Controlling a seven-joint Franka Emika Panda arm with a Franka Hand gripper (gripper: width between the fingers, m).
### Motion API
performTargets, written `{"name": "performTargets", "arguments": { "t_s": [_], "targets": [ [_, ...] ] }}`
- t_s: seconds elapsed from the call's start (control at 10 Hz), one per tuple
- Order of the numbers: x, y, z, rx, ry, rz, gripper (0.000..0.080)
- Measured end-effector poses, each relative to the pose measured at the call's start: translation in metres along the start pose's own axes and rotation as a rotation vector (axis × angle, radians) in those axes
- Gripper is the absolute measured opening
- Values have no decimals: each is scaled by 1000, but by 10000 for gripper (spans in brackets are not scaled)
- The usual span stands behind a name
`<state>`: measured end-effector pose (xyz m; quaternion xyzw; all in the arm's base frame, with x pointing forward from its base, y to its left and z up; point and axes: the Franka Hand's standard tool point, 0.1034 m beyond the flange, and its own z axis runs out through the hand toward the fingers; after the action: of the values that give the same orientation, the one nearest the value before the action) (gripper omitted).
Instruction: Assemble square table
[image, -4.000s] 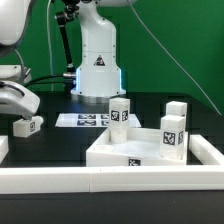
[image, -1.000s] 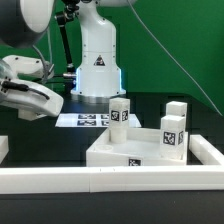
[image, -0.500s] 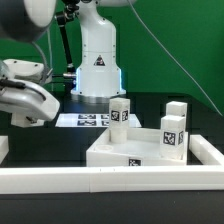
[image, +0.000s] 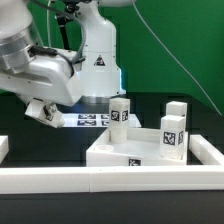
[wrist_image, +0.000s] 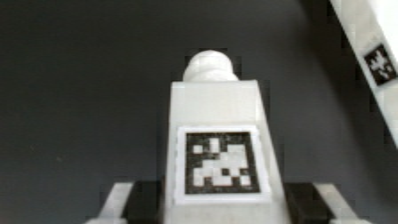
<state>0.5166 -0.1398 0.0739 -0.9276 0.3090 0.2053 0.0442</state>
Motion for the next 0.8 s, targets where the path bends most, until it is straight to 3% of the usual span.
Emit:
{"name": "performTargets", "arguments": {
  "t_s": [0.3, 0.5, 0.6, 0.8],
  "targets": [
    [5, -12, -2, 15, 223, -12, 290],
    [4, -36, -15, 22, 348, -48, 290],
    [1, -47, -21, 14, 412, -89, 290],
    [-4, -59, -31, -19, 391, -154, 290]
  ]
}}
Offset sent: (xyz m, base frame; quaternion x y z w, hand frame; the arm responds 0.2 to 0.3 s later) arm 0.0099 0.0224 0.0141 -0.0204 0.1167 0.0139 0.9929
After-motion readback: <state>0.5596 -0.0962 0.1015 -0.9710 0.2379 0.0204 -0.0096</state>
